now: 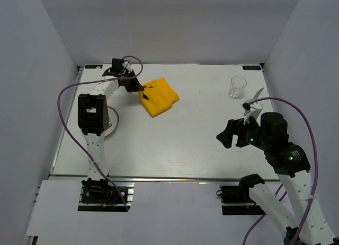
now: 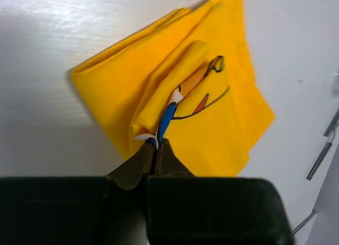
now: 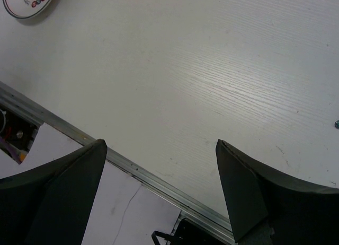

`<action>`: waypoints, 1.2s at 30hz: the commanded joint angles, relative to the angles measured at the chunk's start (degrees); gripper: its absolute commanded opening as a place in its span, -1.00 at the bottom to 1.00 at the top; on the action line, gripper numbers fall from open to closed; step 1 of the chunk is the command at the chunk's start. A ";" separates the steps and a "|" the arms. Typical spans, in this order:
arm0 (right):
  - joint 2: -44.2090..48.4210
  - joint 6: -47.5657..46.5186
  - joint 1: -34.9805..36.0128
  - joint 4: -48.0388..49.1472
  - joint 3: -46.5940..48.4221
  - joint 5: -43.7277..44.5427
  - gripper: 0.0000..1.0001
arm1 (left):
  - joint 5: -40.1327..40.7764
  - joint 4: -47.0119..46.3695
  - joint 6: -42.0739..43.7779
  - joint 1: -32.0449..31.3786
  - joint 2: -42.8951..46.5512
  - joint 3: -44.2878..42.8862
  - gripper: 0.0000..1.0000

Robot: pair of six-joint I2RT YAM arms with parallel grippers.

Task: Set the dinner table for one person

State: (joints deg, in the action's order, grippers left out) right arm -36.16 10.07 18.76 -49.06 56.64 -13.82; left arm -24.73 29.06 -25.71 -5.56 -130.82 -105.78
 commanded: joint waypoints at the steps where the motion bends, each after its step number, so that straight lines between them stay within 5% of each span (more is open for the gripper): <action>1: -0.66 0.22 -0.04 2.56 -1.18 0.11 0.79 | -5.48 -7.67 1.10 -1.03 9.44 1.43 -1.00; 9: -0.84 1.80 -0.13 4.85 -3.73 0.73 0.78 | -9.28 -21.31 2.07 -5.95 21.73 16.72 -1.00; 18: -0.58 2.50 -0.22 5.81 -5.58 1.69 0.78 | -3.31 -35.81 1.63 -14.29 36.41 40.61 -0.85; 21: -0.14 2.77 -0.22 6.43 -6.28 1.87 0.78 | -1.21 -38.45 2.07 -17.98 39.67 47.47 -0.54; 24: -0.05 3.55 -0.04 7.22 -7.51 2.48 0.79 | -0.15 -39.43 2.34 -21.50 45.55 53.01 0.07; 28: -0.31 4.69 -0.13 9.15 -9.26 3.98 0.78 | 1.26 -37.50 2.69 -25.54 51.00 58.31 0.42; 31: -1.10 6.10 -0.30 11.70 -10.15 4.51 0.79 | 4.59 -33.73 2.51 -28.01 54.96 59.11 0.95; 36: -4.88 9.26 -0.13 13.28 -9.62 7.49 0.79 | 13.38 -21.52 3.39 -30.55 52.09 50.08 0.96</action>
State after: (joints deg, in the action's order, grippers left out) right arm -39.72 16.69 18.76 -39.81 46.50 -9.02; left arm -18.17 0.38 -23.42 -34.68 -77.45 -50.00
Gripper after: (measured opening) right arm 0.893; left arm 0.981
